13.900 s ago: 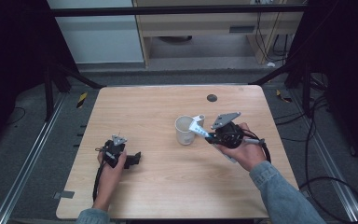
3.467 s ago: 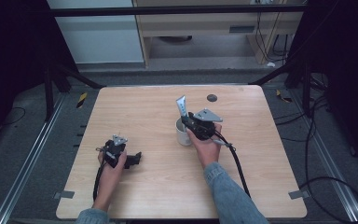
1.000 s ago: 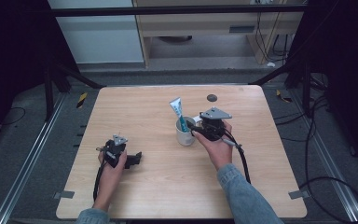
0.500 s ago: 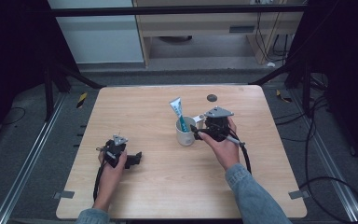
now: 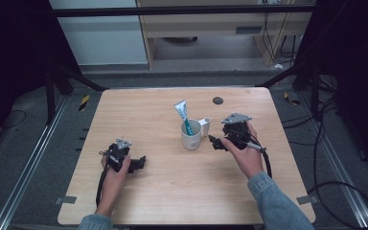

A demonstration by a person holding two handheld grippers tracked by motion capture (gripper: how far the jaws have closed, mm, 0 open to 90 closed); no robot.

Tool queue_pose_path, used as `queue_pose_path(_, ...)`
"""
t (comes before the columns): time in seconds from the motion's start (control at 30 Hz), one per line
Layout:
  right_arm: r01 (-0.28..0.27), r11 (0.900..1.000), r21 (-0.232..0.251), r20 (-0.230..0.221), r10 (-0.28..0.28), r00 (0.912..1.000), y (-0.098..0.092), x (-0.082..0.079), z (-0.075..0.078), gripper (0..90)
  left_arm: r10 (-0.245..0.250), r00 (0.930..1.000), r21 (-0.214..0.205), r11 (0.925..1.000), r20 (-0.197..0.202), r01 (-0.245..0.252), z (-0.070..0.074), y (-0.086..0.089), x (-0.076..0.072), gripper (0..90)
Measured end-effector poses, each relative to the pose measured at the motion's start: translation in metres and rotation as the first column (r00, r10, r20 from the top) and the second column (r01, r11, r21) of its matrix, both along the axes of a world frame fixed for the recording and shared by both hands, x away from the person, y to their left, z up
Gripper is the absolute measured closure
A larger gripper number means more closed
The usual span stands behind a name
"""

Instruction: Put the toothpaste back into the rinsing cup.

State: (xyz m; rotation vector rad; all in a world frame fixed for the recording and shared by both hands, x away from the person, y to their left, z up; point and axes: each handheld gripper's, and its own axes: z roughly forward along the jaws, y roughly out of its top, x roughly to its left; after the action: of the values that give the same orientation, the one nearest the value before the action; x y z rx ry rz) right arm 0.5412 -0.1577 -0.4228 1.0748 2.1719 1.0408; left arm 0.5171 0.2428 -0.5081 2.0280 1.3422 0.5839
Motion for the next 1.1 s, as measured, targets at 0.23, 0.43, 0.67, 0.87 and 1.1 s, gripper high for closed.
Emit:
queue_pose_path(0.23,0.015,0.9998,-0.012,-0.019,-0.015,0.9997,-0.024,-0.010,-0.006,10.2,0.000,1.0000,0.002,1.0000,-0.001,0.000,0.000,0.000,0.000,0.0)
queue_pose_path(0.43,0.027,0.9994,-0.020,-0.031,-0.027,0.9991,-0.043,-0.019,-0.018,11.5,0.000,1.0000,0.002,1.0000,-0.002,0.000,0.000,0.000,0.000,0.0)
queue_pose_path(0.67,0.040,0.9991,-0.014,-0.062,-0.040,0.9973,-0.059,-0.027,-0.034,12.1,0.000,1.0000,0.002,1.0000,-0.001,0.000,0.000,0.000,0.000,0.0)
queue_pose_path(0.87,0.080,0.9968,-0.002,-0.095,-0.080,0.9923,-0.079,-0.030,-0.052,11.3,0.000,1.0000,0.002,1.0000,-0.002,0.000,0.000,0.000,0.000,0.0)
queue_pose_path(1.1,0.149,0.9887,-0.018,-0.123,-0.150,0.9810,-0.102,-0.030,-0.070,9.3,0.000,1.0000,0.002,1.0000,-0.001,0.000,0.000,0.000,0.000,0.0)
